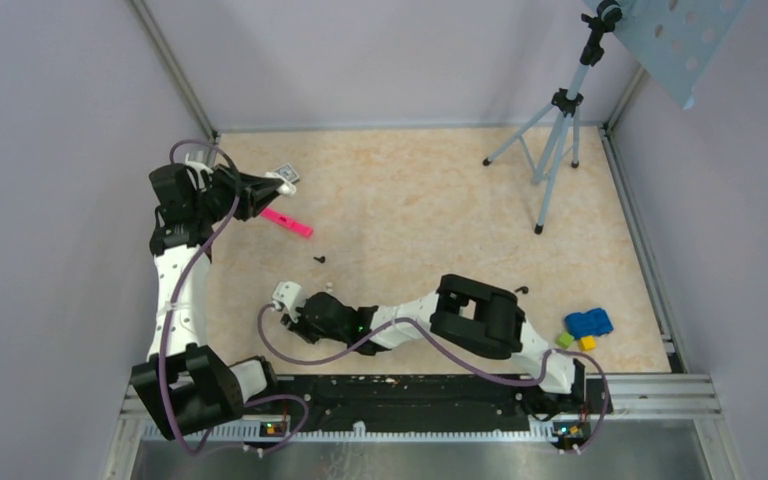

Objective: Insert the wireless bluetooth earbuds into the charging case
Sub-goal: Pick up the left earbud from the center of the board, then place the left earbud at the center of the board.

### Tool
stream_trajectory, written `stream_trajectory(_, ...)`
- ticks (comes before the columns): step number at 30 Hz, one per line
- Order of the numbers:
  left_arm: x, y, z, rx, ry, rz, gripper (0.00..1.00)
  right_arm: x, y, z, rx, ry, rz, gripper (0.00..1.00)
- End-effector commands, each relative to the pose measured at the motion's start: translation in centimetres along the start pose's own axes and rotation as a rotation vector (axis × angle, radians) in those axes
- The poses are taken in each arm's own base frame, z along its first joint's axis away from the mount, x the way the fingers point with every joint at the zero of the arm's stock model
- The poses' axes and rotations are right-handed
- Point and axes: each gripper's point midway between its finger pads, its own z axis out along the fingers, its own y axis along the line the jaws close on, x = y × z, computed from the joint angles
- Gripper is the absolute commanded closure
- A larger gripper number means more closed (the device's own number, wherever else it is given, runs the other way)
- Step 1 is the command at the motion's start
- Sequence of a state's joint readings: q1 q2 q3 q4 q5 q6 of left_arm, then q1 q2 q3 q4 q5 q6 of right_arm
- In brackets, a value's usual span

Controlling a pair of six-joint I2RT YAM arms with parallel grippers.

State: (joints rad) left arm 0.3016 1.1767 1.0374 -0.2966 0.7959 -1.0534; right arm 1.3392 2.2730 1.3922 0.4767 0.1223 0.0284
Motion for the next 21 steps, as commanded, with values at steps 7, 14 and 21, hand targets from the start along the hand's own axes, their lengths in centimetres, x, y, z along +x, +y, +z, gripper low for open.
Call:
stream_trajectory(7,-0.2,-0.3,0.0,0.026,-0.004,0.019,1.0,-6.4,-4.5,-6.8,0.136,-0.125,0.149,0.78)
stream_trajectory(14,0.5,0.6,0.2,0.023,0.016,0.02,1.0,-3.8,-11.9,-14.1,0.333,-0.116,0.296,0.79)
stream_trajectory(21,5.8,1.4,2.7,0.035,0.212,0.149,1.0,2.7,-18.7,-20.9,0.564,-0.03,0.378,0.79)
